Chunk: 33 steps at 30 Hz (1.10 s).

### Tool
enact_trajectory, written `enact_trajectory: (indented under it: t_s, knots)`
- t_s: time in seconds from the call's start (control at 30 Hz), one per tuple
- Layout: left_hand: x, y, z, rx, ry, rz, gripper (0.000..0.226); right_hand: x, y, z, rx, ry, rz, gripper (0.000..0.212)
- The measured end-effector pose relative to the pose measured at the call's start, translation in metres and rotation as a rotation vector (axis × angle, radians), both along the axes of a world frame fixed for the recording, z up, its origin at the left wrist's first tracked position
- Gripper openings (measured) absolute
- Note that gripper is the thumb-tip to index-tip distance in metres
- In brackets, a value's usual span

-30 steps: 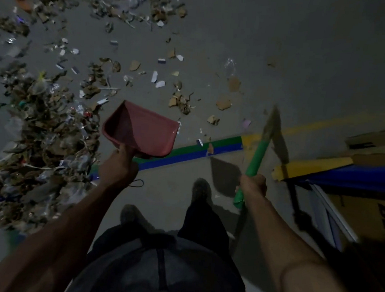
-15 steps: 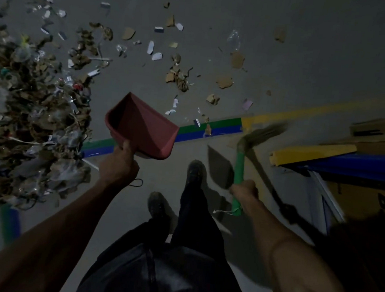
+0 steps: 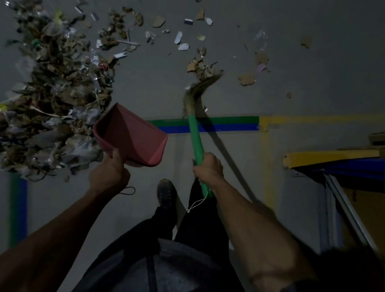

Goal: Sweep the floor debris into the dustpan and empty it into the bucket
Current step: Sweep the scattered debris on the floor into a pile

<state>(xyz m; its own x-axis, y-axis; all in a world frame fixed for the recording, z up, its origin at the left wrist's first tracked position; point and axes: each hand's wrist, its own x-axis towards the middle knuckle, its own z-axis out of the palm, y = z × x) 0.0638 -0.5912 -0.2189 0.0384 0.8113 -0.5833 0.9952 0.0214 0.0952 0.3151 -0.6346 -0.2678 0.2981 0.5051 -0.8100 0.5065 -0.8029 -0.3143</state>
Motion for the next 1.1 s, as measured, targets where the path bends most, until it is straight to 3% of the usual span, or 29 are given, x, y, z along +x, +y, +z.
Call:
enact_trajectory:
  t_s: [0.23, 0.43, 0.5, 0.6, 0.83, 0.97, 1.1]
  knots:
    - [-0.019, -0.015, 0.000, 0.028, -0.018, 0.043, 0.050, 0.018, -0.061, 0.020, 0.165, -0.103, -0.259, 0.030]
    - [-0.030, -0.017, -0.009, 0.055, -0.001, 0.061, 0.042, 0.045, -0.093, 0.008, 0.078, -0.176, -0.478, 0.017]
    - [-0.035, -0.021, -0.013, 0.087, -0.013, 0.063, 0.044, 0.048, -0.092, -0.001, -0.008, -0.143, -0.431, 0.022]
    - [-0.040, -0.023, -0.018, 0.069, -0.012, 0.088, 0.042, 0.034, -0.079, -0.012, -0.075, -0.117, -0.193, 0.030]
    - [-0.045, -0.026, -0.019, -0.022, 0.038, 0.143, 0.046, -0.031, -0.006, -0.020, -0.029, -0.020, 0.284, 0.044]
    - [-0.042, -0.024, -0.015, -0.045, 0.035, 0.196, 0.045, -0.038, 0.023, -0.007, 0.060, 0.035, 0.374, 0.043]
    - [-0.028, -0.012, -0.012, -0.054, -0.006, 0.226, 0.052, -0.011, 0.029, 0.013, 0.185, 0.042, 0.326, 0.039]
